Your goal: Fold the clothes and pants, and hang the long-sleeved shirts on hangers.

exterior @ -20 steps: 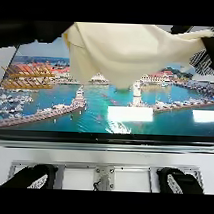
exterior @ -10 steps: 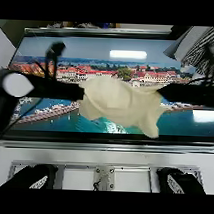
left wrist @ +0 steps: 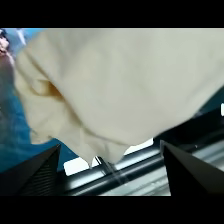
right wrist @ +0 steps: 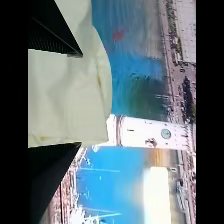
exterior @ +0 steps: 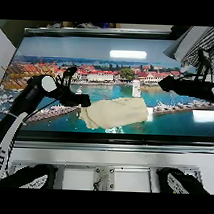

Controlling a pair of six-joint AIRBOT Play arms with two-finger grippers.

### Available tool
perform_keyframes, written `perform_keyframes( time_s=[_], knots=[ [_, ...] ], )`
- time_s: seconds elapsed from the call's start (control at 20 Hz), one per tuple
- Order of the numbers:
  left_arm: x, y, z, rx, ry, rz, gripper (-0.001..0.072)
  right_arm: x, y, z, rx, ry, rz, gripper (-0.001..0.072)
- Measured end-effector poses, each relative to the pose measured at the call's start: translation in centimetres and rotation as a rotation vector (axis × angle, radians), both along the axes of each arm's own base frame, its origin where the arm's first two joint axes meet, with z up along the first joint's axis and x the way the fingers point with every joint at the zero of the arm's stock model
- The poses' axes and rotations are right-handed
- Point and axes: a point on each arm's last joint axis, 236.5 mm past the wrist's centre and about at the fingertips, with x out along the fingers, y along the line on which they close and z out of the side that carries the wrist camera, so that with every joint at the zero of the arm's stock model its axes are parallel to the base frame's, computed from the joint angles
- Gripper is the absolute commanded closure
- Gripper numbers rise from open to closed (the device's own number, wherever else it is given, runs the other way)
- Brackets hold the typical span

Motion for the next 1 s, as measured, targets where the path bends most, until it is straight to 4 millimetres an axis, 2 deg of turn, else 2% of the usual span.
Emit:
perform_keyframes(
  time_s=[0.1,0.2,0.3,0.4,0.45,0.5,0.55,0.6,0.65,0.8,1.0],
  knots=[
    [2.1,2.1,-2.1,0.01,0.013,0.075,-0.0005,-0.5,-0.9,0.1,-0.006,0.012,-0.009,0.0136],
    [3.3,3.4,-4.9,-0.002,0.067,0.134,-0.0004,-1.2,-1.0,-0.2,-0.01,0.039,0.004,0.0136],
    [3.8,3.6,-7.6,-0.033,0.129,0.163,-0.0004,-1.9,-1.0,-0.7,-0.011,0.07,0.017,0.0136],
    [3.9,2.9,-9.8,-0.088,0.185,0.171,-0.0004,-2.7,-1.3,-1.8,-0.015,0.111,0.023,0.0135],
    [3.9,2.3,-10.6,-0.117,0.207,0.169,0.0034,-3.2,-1.6,-2.6,-0.017,0.14,0.019,0.0135],
    [3.8,1.6,-11.2,-0.149,0.226,0.165,0.0173,-3.8,-2.0,-3.8,-0.015,0.174,0.013,0.0135],
    [3.9,1.1,-11.6,-0.175,0.235,0.166,0.033,-4.5,-2.4,-5.3,-0.012,0.216,0.004,0.0135],
    [4.0,0.6,-11.9,-0.194,0.241,0.168,0.0553,-5.3,-2.8,-6.9,-0.003,0.26,-0.009,0.0135],
    [4.0,0.3,-12.0,-0.21,0.246,0.166,0.0697,-6.3,-3.1,-8.9,0.012,0.312,-0.03,0.0135],
    [4.9,-0.1,-11.8,-0.241,0.232,0.174,0.0696,-8.4,-2.9,-14.7,0.08,0.437,-0.105,0.0135],
    [6.0,-0.4,-10.9,-0.263,0.21,0.17,0.0696,-8.9,0.4,-20.5,0.186,0.518,-0.154,0.0135]
  ],
)
